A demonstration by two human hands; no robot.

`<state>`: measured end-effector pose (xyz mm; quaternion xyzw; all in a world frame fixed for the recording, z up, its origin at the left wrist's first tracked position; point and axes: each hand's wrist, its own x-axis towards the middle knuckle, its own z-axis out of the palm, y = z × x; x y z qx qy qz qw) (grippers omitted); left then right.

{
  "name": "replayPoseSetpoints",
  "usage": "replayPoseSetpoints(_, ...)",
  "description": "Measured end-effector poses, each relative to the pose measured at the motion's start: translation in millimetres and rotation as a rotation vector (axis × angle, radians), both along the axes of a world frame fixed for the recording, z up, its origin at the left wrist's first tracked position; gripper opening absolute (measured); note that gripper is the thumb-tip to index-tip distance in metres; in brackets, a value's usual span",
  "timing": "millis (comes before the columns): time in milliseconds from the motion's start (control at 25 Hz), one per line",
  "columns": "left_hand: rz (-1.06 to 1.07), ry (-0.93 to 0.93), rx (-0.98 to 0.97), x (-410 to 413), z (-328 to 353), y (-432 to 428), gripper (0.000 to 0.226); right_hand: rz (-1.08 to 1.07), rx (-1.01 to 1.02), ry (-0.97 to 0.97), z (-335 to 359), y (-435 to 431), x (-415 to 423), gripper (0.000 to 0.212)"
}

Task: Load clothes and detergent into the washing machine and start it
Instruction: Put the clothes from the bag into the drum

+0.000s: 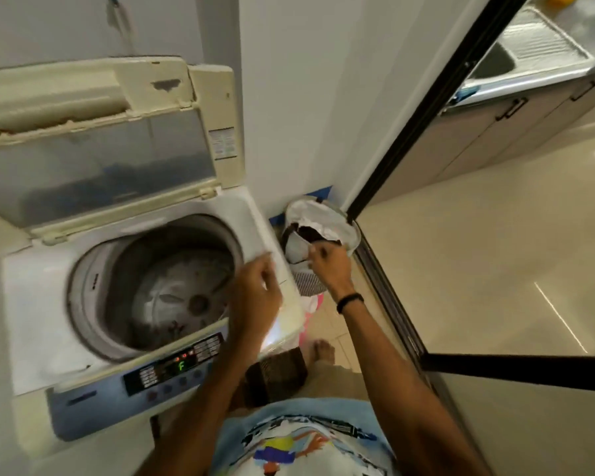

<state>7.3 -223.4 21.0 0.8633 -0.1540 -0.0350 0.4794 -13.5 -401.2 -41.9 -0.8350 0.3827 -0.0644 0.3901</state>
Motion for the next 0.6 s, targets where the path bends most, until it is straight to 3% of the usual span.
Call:
replayPoseSetpoints(80, -0.245, 0.315, 0.152, -41, -29, -42, 0.024, 0.036, 0.024, 0.198, -41, -39, -24, 0.038)
replayPoseSetpoints(240, -0.535, 0.474, 0.466, -52, -84, -128, 0.025, 0.136, 0.189, 0.447, -108, -117, -46, 0.025)
replayPoseSetpoints(440, -0.311, 0.675, 0.599, -25, -151, -238, 0.021, 0.198, 0.324, 0.584, -197, -231, -30, 0.022)
replayPoseSetpoints(600, -0.196, 0.561, 0.641, 11, -242, -317, 0.031, 0.295, 0.190, 0.616, -254, -304, 21, 0.041)
